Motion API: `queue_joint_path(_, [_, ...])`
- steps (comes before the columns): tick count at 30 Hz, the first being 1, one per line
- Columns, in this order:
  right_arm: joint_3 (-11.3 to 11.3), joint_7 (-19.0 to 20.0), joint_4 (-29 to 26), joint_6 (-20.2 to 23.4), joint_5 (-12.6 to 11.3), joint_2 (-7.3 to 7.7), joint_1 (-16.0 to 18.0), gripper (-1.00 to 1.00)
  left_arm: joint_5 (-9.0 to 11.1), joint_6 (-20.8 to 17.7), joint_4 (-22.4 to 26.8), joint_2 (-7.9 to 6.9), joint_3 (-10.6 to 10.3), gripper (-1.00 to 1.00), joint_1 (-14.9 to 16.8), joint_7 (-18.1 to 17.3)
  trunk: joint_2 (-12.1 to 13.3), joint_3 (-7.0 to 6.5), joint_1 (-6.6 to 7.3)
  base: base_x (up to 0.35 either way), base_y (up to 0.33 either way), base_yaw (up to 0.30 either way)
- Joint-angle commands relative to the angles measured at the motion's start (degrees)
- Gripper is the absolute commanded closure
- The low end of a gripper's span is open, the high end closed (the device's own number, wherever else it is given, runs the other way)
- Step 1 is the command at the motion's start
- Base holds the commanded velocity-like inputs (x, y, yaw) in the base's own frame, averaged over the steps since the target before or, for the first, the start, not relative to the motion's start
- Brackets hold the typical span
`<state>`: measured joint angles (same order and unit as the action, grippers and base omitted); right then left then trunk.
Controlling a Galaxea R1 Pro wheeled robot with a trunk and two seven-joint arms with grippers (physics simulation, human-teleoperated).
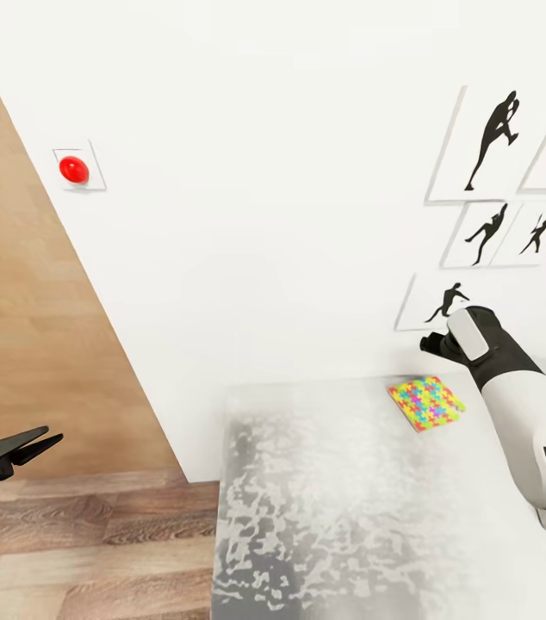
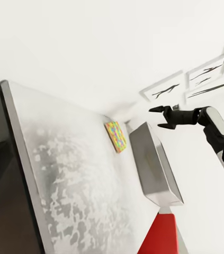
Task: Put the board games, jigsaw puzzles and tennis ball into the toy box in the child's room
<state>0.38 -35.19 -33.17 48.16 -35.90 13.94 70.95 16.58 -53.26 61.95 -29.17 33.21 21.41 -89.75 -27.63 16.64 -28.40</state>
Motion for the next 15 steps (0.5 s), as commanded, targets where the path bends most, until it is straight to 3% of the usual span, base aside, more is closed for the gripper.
queue_joint_path(1, [0.0,-0.5,0.0,0.1,-0.6,0.02,0.1,-1.00,-0.1,-0.6,0.0,-0.03,0.0,-1.00,0.0,-0.2,-0.1,0.20,-0.02,0.000,0.000,0.000])
queue_joint_path(15, [0.1,-0.6,-0.1,-0.3,-0.4,0.12,0.6,-1.00,-0.1,0.1,0.0,-0.02,0.0,-1.00,0.0,-0.2,-0.1,1.51,-0.02,0.000,0.000,0.000])
